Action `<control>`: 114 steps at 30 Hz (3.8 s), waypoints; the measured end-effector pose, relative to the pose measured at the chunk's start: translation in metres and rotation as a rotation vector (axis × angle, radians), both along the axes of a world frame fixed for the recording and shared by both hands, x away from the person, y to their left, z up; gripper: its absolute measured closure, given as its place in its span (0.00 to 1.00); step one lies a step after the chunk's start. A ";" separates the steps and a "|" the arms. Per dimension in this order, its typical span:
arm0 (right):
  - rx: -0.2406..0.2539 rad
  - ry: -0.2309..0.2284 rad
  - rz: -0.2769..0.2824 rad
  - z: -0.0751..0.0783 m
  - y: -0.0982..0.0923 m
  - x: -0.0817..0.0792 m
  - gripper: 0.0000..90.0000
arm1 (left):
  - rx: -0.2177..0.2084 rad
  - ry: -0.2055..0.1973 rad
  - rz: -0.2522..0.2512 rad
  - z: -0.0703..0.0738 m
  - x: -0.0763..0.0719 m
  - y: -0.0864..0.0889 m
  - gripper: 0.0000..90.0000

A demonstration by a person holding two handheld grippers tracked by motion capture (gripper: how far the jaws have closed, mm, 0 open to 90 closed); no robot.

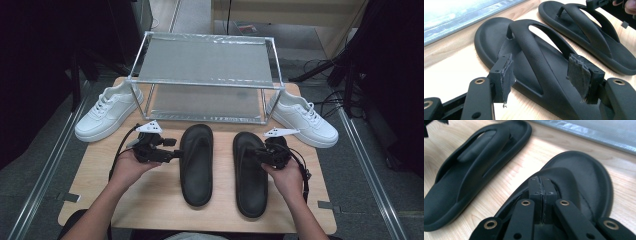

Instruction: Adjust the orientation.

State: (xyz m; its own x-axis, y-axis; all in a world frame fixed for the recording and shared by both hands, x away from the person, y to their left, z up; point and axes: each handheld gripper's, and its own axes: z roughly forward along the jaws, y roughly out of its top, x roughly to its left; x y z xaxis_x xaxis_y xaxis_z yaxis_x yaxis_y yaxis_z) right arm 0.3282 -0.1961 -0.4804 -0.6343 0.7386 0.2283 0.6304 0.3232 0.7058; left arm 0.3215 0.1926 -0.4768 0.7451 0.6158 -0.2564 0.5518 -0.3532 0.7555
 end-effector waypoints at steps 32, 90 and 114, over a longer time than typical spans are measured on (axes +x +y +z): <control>-0.025 0.005 0.037 -0.008 0.029 0.017 0.99 | -0.011 0.016 0.008 -0.005 -0.010 0.008 0.42; -0.043 -0.023 0.034 -0.013 0.064 0.040 1.00 | 0.077 0.028 -0.108 -0.040 -0.003 -0.032 0.96; -0.016 -0.009 0.022 -0.014 0.058 0.041 0.91 | 0.065 0.019 -0.168 -0.038 -0.010 -0.041 0.86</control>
